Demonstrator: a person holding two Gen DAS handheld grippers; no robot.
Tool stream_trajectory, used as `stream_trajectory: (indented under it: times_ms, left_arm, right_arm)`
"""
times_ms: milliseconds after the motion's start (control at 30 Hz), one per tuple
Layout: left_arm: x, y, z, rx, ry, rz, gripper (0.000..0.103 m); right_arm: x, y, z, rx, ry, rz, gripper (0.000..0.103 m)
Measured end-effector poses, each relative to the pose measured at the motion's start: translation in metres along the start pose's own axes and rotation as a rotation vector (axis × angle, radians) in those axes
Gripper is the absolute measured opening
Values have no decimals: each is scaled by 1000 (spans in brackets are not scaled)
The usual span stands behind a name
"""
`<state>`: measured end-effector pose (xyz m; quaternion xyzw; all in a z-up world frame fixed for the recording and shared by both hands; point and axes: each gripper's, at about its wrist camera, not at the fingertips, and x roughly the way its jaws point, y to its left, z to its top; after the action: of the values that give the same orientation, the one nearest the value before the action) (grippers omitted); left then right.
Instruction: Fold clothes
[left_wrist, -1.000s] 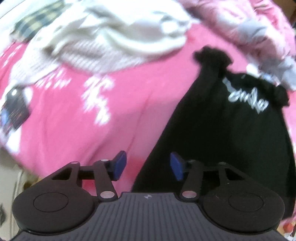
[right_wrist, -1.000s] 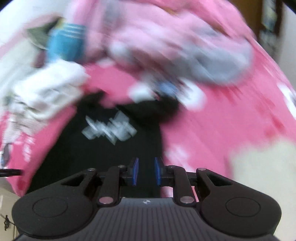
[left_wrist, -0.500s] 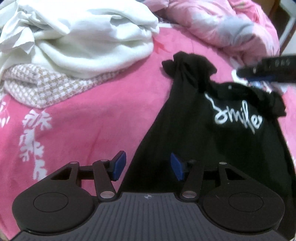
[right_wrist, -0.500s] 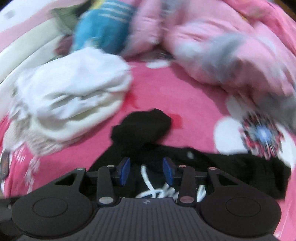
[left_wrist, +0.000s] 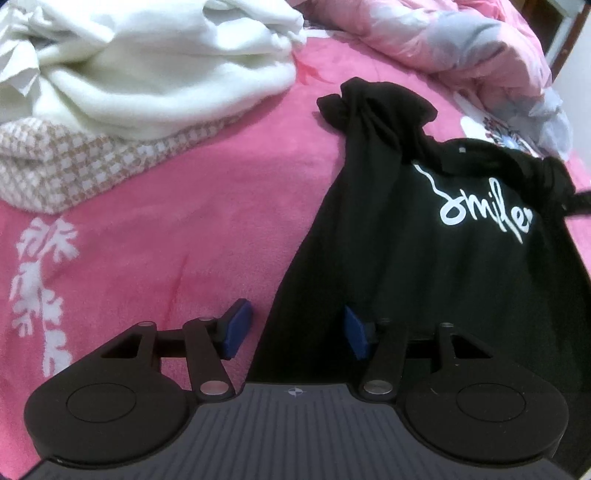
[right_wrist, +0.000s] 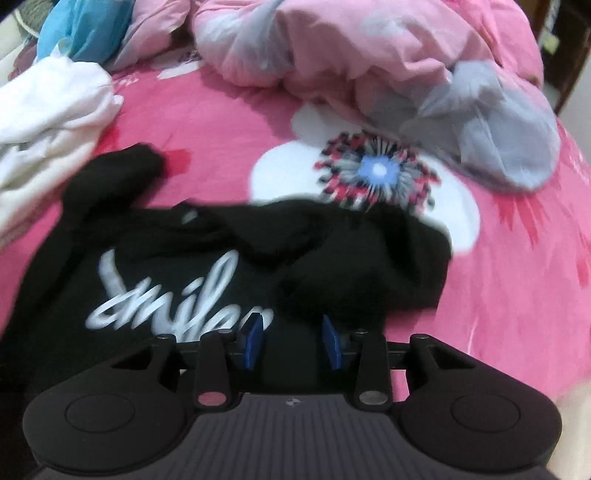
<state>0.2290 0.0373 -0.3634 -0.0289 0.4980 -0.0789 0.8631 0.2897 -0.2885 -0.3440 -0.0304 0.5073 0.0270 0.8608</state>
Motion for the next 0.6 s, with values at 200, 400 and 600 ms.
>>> stream_trajectory:
  times_ms: [200,400,600]
  left_arm:
    - [1,-12,-5,30,-31,77,61]
    - [2,-19,-5,25,-36,143,68]
    - [4,-23,-9,3,-55,200,77]
  right_arm:
    - [14,-100,41,376,-269,-81,38]
    - [-27,-110,39,308,-284,62,38]
    - [1,-25,22,-205,-71,336,38]
